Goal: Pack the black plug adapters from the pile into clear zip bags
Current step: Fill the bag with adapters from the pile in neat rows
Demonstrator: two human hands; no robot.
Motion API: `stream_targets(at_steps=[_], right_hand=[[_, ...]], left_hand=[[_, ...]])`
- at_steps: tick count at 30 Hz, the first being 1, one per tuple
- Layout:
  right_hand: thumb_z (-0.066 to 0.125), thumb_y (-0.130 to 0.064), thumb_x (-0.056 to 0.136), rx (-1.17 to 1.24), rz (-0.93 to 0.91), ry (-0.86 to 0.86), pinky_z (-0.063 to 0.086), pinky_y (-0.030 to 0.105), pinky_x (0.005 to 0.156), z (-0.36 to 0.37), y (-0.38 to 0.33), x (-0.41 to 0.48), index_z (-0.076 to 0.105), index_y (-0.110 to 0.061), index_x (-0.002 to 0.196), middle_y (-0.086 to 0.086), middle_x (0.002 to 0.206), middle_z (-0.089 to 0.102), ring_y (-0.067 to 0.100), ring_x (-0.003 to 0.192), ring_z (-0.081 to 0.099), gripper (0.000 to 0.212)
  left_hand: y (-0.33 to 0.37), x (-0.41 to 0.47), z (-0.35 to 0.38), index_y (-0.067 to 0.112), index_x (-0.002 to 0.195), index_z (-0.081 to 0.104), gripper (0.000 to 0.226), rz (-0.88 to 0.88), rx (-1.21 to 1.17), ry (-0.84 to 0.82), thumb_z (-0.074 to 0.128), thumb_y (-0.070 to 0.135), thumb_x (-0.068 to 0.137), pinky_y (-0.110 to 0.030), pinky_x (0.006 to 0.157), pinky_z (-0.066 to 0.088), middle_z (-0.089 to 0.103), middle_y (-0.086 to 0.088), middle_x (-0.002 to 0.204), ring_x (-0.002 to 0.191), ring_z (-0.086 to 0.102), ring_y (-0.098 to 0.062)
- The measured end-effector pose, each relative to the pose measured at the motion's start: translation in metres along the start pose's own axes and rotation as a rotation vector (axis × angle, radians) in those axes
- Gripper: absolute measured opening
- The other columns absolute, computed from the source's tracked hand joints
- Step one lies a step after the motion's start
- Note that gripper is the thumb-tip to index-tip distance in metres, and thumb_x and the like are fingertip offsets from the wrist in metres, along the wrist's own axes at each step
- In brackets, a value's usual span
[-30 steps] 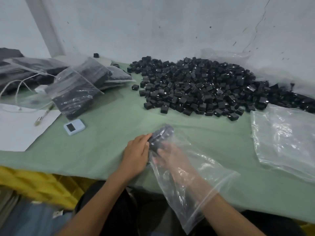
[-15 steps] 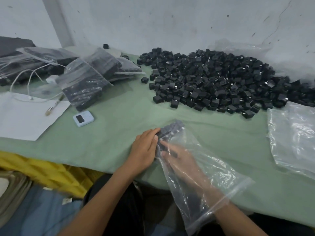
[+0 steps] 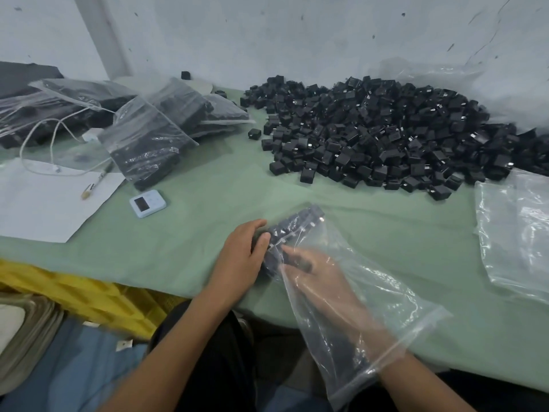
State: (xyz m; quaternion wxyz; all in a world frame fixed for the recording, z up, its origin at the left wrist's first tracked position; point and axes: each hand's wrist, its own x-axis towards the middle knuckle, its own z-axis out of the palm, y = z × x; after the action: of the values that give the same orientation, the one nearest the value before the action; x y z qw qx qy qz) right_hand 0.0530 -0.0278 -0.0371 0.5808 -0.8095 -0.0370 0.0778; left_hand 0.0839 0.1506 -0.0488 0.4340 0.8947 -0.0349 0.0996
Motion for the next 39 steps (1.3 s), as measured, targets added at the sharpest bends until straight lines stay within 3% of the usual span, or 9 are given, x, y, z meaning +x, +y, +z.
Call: stream_targets(at_steps=[7, 13, 17, 20, 23, 29, 32, 35, 39], right_hand=[[0.057, -0.023, 0.101, -0.183, -0.117, 0.012, 0.037, -0.003, 0.075, -0.006, -0.003, -0.001, 0.066, -0.03, 0.128, -0.022, 0.107, 0.063, -0.015, 0.091, 0.057, 0.03], [0.058, -0.038, 0.092, -0.041, -0.063, 0.008, 0.039, -0.002, 0.065, -0.001, -0.007, 0.0, 0.074, -0.024, 0.112, -0.029, 0.074, 0.065, -0.022, 0.074, 0.058, 0.03], [0.035, -0.06, 0.086, -0.224, -0.052, -0.082, 0.051, 0.012, 0.07, -0.004, -0.012, 0.011, 0.062, -0.02, 0.13, -0.005, 0.101, 0.071, 0.005, 0.081, 0.066, 0.066], [0.021, -0.061, 0.084, -0.351, -0.027, -0.133, 0.038, 0.021, 0.097, -0.003, -0.015, 0.014, 0.048, -0.021, 0.145, 0.004, 0.138, 0.058, 0.023, 0.125, 0.054, 0.078], [0.034, -0.036, 0.107, -0.445, -0.022, -0.143, 0.034, 0.028, 0.105, -0.001, -0.015, 0.016, 0.043, -0.021, 0.148, 0.005, 0.147, 0.049, 0.024, 0.134, 0.045, 0.045], [0.044, -0.025, 0.104, -0.384, 0.014, -0.125, 0.042, 0.039, 0.103, -0.004, -0.012, 0.019, 0.049, -0.019, 0.142, 0.01, 0.133, 0.059, 0.03, 0.123, 0.055, 0.039], [0.056, -0.017, 0.098, -0.114, 0.121, -0.017, 0.058, 0.036, 0.075, -0.005, -0.006, 0.021, 0.046, -0.021, 0.138, 0.002, 0.099, 0.067, 0.022, 0.086, 0.07, 0.041], [0.057, -0.007, 0.096, 0.047, 0.158, -0.018, 0.054, 0.021, 0.05, -0.005, 0.0, 0.027, 0.039, -0.02, 0.143, -0.003, 0.087, 0.063, 0.006, 0.058, 0.068, 0.051], [0.055, 0.002, 0.097, 0.146, 0.127, -0.21, 0.06, 0.027, 0.072, -0.016, 0.0, 0.021, 0.048, -0.032, 0.133, -0.006, 0.096, 0.071, 0.012, 0.081, 0.072, 0.05]], left_hand=[[0.013, 0.003, -0.003, 0.023, 0.129, 0.062, 0.03, -0.065, 0.013, -0.028, 0.048, 0.029, 0.104, -0.037, 0.099, 0.046, 0.069, 0.006, 0.118, 0.111, 0.06, -0.016], [0.03, 0.002, 0.021, 0.023, 0.142, 0.047, 0.041, -0.079, 0.283, -0.033, 0.035, 0.038, 0.105, -0.043, 0.106, 0.035, 0.054, -0.002, 0.14, 0.126, 0.047, -0.029], [0.023, 0.002, 0.024, 0.023, 0.148, 0.041, 0.046, -0.062, 0.289, -0.029, 0.034, 0.038, 0.106, -0.042, 0.109, 0.032, 0.048, -0.001, 0.147, 0.129, 0.043, -0.028], [0.021, 0.003, 0.025, 0.019, 0.15, 0.038, 0.047, -0.027, 0.297, -0.043, 0.032, 0.036, 0.107, -0.039, 0.11, 0.03, 0.048, -0.002, 0.147, 0.129, 0.042, -0.027], [0.02, 0.002, 0.024, 0.023, 0.153, 0.036, 0.048, 0.013, 0.326, -0.055, 0.028, 0.036, 0.107, -0.037, 0.109, 0.03, 0.048, -0.001, 0.144, 0.123, 0.043, -0.026], [0.023, 0.0, 0.021, 0.034, 0.153, 0.033, 0.047, 0.01, 0.36, -0.081, 0.027, 0.039, 0.107, -0.04, 0.109, 0.032, 0.04, 0.006, 0.15, 0.126, 0.04, -0.025], [0.025, 0.0, 0.02, 0.034, 0.153, 0.032, 0.047, 0.006, 0.387, -0.084, 0.026, 0.04, 0.107, -0.039, 0.108, 0.033, 0.041, 0.006, 0.149, 0.124, 0.041, -0.026], [0.025, 0.001, 0.019, 0.038, 0.153, 0.03, 0.046, -0.002, 0.394, -0.104, 0.026, 0.04, 0.107, -0.038, 0.107, 0.032, 0.041, 0.007, 0.148, 0.123, 0.041, -0.025], [0.026, 0.001, 0.018, 0.039, 0.153, 0.03, 0.046, -0.015, 0.405, -0.119, 0.026, 0.039, 0.107, -0.038, 0.107, 0.032, 0.041, 0.007, 0.148, 0.123, 0.041, -0.026]])
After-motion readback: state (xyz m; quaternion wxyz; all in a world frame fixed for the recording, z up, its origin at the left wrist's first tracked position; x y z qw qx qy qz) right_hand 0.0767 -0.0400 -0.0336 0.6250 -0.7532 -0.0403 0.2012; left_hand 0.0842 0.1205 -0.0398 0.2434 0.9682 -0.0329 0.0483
